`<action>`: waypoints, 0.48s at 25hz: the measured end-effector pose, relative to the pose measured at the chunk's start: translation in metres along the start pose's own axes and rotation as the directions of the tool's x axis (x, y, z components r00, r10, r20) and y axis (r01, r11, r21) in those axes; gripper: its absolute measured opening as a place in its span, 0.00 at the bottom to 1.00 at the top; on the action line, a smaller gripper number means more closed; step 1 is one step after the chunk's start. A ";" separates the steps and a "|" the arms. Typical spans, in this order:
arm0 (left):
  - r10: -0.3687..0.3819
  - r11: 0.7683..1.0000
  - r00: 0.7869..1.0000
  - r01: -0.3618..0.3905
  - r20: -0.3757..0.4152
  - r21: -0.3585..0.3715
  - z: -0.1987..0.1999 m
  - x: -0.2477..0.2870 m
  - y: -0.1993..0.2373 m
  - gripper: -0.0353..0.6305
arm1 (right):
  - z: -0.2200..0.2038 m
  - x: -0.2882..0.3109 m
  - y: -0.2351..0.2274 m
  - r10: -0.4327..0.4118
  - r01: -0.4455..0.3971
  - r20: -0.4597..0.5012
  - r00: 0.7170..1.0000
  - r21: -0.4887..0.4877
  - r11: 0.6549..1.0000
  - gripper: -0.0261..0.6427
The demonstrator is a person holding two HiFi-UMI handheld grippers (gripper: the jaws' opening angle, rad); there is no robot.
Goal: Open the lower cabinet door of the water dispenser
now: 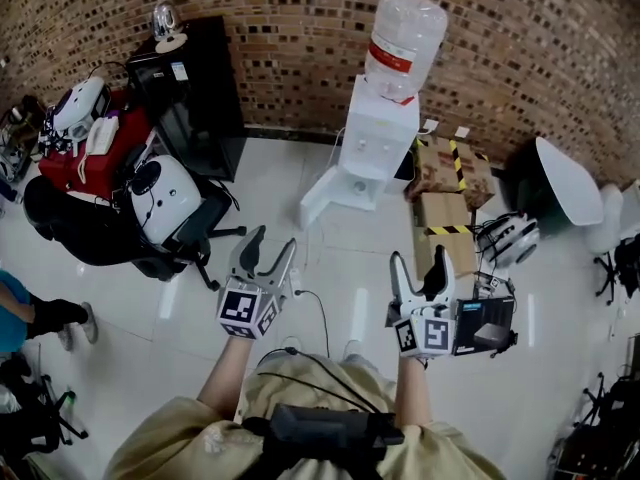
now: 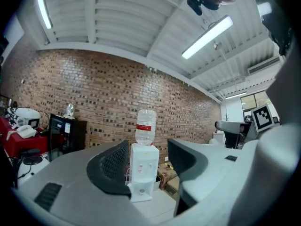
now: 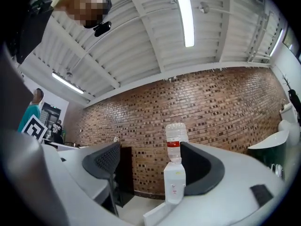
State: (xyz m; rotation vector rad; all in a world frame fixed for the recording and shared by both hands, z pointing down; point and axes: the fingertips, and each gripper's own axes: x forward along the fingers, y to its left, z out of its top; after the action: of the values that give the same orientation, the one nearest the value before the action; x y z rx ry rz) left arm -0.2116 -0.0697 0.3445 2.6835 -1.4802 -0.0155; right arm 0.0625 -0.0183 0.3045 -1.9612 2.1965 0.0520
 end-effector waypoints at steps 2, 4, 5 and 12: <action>0.008 1.000 1.000 -0.008 0.019 0.010 0.004 0.006 -0.010 0.42 | 0.009 -0.001 -0.009 0.006 -0.006 0.011 1.000 -0.006 1.000 0.68; 0.008 1.000 0.999 -0.008 0.032 -0.003 0.007 0.013 -0.024 0.42 | 0.014 -0.003 -0.017 0.012 -0.012 0.011 1.000 -0.014 1.000 0.68; 0.003 1.000 0.999 -0.003 0.038 0.000 0.009 0.017 -0.033 0.42 | 0.016 -0.004 -0.020 0.014 -0.014 0.010 1.000 -0.020 1.000 0.68; 0.004 0.999 0.999 -0.006 0.039 0.049 0.015 0.036 -0.071 0.42 | 0.011 -0.004 -0.030 0.054 -0.054 -0.007 0.999 -0.027 0.998 0.67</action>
State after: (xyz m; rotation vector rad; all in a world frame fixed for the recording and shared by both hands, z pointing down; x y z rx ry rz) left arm -0.1334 -0.0637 0.3253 2.7337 -1.5176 -0.0316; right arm 0.0937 -0.0165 0.2970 -1.9182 2.2643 0.0840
